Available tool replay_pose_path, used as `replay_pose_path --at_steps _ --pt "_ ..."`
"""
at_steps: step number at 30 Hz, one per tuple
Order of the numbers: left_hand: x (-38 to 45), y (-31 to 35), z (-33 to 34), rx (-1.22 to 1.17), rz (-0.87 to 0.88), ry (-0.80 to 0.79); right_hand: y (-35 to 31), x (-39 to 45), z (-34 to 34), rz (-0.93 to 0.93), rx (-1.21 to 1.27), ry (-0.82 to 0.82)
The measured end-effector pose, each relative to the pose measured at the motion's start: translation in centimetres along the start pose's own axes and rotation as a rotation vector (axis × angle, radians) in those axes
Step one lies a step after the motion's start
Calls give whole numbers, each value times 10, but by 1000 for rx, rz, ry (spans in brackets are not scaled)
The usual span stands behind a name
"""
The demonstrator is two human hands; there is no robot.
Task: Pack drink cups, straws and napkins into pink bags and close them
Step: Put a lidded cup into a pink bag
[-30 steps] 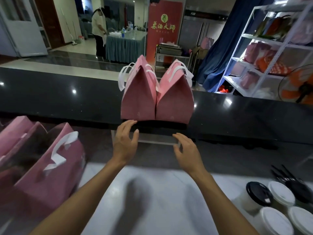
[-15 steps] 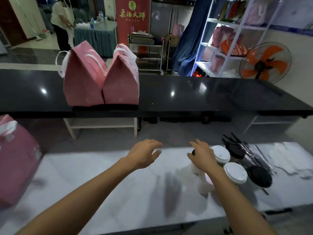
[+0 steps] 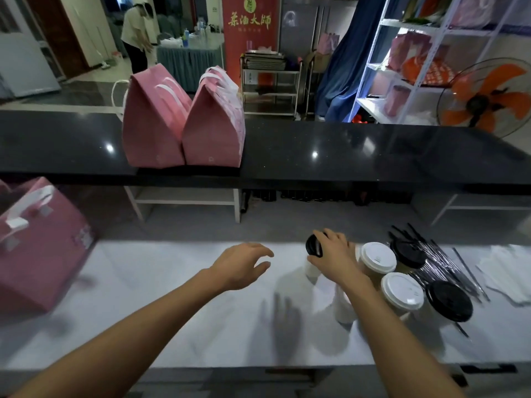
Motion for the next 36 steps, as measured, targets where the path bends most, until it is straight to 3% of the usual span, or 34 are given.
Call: replay_pose_path --at_steps 12,18,27,31,36 --pt "-65 -94 -81 -32 -158 241 -174 40 -26 -388 275 130" --pt "-136 -182 -135 -68 -260 390 -301 57 -31 -607 282 152" --pt "-249 -343 -199 -110 -418 757 -491 65 -57 -827 492 271" --pt "-265 -387 -202 -80 -475 642 -560 72 -61 -882 534 313" --pt "-272 -423 -185 38 -464 526 -622 84 -40 -881 457 216"
Point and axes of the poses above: each hand's wrist, its own x-axis towards the middle knuckle, its own z-axis out of the palm, y = z × x, the point moved 3 cm from there along x, towards the middle knuckle, and after that the axes turned 7 degrees about -z, right-handed, at the moved point
